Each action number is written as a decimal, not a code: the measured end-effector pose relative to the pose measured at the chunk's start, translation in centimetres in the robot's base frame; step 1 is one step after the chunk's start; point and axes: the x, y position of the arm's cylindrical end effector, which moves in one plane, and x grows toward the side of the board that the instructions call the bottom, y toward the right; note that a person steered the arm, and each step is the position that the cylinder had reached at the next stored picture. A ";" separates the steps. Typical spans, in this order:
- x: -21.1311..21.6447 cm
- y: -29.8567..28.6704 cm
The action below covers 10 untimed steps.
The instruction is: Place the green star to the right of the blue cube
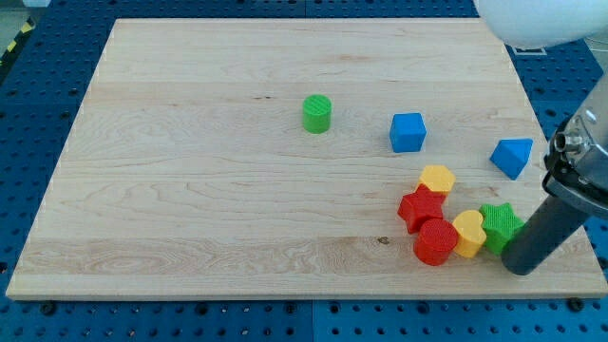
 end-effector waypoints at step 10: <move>-8.6 -0.6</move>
